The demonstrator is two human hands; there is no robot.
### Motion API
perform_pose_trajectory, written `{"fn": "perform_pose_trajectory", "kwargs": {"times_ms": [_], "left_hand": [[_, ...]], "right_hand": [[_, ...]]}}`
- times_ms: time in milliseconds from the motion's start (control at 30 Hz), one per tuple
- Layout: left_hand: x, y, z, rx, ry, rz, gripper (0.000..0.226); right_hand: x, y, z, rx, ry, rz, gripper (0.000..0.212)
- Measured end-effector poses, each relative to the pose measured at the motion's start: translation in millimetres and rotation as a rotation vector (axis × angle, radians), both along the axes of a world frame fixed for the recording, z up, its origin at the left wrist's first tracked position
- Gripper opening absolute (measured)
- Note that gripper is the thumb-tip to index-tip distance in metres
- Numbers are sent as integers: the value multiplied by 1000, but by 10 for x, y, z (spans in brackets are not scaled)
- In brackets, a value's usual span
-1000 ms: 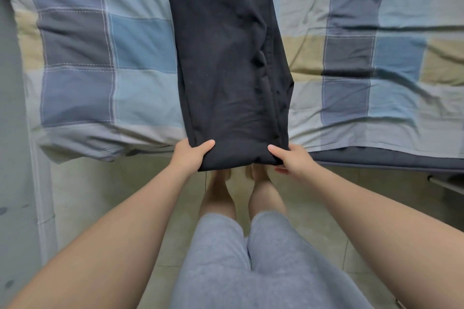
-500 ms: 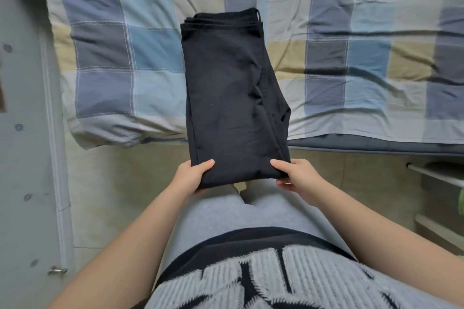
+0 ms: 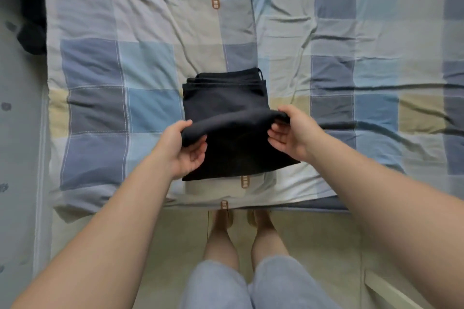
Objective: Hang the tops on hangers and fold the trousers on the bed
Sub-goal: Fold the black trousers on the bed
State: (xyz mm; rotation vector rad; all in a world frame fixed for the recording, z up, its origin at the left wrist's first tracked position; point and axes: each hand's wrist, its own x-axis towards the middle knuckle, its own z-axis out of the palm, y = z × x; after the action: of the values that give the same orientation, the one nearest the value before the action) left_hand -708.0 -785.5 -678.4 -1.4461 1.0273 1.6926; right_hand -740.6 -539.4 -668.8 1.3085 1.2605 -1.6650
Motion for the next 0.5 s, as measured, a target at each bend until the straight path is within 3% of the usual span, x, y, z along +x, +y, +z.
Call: {"fn": "perform_pose_trajectory", "kwargs": {"times_ms": [200, 300, 367, 433, 500], "left_hand": [[-817, 25, -408, -90, 144, 51, 32], [-1046, 131, -686, -151, 306, 30, 39], [-1048, 224, -955, -405, 475, -249, 43], [-842, 262, -1338, -792, 631, -838, 46], [-570, 260, -1662, -1020, 686, -1334, 63]], "right_hand": [[-780, -144, -533, 54, 125, 65, 25], [-963, -239, -900, 109, 251, 150, 27], [-931, -282, -1222, 260, 394, 358, 24], [-760, -246, -1614, 500, 540, 766, 36], [-522, -224, -1908, 716, 609, 1216, 55]]}}
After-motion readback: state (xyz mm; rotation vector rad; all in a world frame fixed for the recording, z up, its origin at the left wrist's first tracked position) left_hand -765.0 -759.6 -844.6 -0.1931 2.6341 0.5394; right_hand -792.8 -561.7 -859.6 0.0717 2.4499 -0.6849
